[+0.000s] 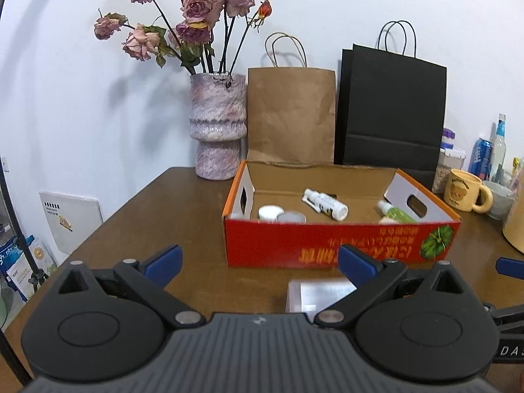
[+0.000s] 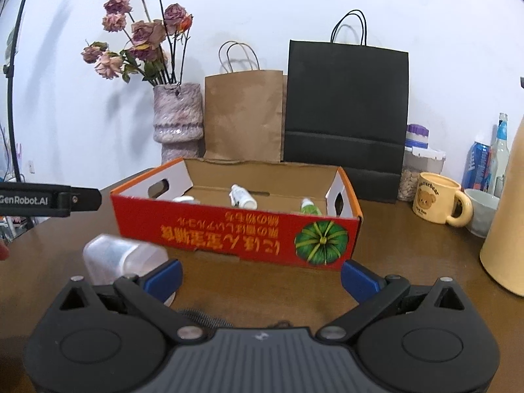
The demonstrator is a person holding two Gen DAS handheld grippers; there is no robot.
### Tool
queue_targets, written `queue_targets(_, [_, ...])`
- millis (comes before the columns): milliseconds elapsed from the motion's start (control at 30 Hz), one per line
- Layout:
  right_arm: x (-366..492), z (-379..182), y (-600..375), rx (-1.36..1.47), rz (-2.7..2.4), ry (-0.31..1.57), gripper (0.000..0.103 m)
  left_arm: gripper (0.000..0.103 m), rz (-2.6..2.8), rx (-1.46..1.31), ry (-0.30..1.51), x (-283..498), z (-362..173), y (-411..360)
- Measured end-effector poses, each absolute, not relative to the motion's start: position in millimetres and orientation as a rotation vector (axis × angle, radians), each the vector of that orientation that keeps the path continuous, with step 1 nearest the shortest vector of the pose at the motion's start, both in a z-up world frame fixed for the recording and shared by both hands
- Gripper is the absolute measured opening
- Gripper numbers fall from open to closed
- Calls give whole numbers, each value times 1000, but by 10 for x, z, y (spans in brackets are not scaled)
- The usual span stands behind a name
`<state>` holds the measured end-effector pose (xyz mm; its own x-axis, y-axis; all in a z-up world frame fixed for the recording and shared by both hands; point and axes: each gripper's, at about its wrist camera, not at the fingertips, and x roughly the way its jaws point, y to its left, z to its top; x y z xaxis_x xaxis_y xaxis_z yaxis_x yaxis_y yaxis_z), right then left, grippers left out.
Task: Organize rigid objects
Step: 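Withdraw both tools and reach toward the white cap and black braided cable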
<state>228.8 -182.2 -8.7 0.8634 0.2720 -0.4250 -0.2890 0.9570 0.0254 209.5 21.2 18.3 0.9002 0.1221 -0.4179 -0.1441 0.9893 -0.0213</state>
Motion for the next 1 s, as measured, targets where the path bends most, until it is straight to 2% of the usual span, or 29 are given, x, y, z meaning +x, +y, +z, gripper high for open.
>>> queue_targets(600, [1768, -320, -1718, -66, 344, 531, 103, 103, 125, -66, 482, 1519, -73, 425])
queue_targets(1000, [1979, -348, -1568, -62, 398, 628, 103, 103, 155, -124, 514, 1536, -97, 597])
